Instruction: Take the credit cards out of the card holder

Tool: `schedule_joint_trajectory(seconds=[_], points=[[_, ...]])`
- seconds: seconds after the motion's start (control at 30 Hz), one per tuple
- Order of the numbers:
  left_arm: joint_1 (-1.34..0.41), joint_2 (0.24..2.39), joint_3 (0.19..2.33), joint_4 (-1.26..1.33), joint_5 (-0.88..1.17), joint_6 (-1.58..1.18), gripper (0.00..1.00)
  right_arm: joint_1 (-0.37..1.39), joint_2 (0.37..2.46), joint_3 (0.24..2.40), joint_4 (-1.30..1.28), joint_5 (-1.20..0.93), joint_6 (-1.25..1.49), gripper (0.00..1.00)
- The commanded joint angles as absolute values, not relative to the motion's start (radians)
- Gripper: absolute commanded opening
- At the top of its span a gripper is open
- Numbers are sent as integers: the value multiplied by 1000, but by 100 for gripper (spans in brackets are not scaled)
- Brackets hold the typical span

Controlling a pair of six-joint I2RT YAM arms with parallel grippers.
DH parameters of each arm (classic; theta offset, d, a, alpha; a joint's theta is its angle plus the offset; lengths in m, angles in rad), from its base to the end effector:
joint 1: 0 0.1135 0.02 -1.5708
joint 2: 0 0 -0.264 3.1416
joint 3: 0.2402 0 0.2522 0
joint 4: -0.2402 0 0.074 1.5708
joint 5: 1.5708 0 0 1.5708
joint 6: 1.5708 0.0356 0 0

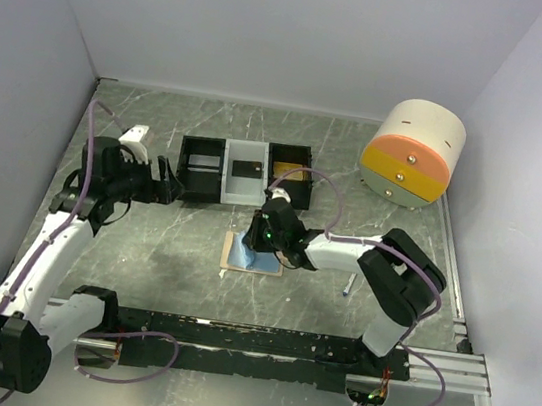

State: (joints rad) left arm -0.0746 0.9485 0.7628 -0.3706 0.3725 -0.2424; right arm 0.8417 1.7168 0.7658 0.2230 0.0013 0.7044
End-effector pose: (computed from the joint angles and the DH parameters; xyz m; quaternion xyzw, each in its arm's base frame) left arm 0.2074 -0.0285 0.2852 0.0177 0.8635 -0.2352 0.4458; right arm 0.2208 0.2471 0.1372 -0.0623 0.9104 0.2852 0.2932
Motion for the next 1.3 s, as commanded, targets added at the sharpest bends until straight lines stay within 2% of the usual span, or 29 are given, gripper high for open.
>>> schedule_joint_trajectory(seconds=[0.0,0.17,0.33,0.43,0.53,0.73,0.9,1.03,1.27], points=[[-123,973,768,-363,394,-221,92,841,1725,761,191,-66,679,21],[-152,972,770,-366,364,-221,93,866,1684,807,113,-2,618,44],[-171,975,768,-362,367,-228,92,905,1618,847,11,109,583,53],[-241,995,772,-352,338,-266,93,913,1593,861,-79,213,602,55],[-389,1054,793,-357,232,-338,92,913,1581,857,-139,300,622,56],[-569,1148,736,-187,212,-555,88,913,1550,810,-182,321,652,57],[-665,1242,722,-100,213,-612,87,908,1497,755,-165,310,655,59],[-729,1350,736,-97,185,-637,86,903,1461,718,-133,252,642,68],[-804,1456,735,-80,135,-679,77,842,1478,682,-97,164,664,67]])
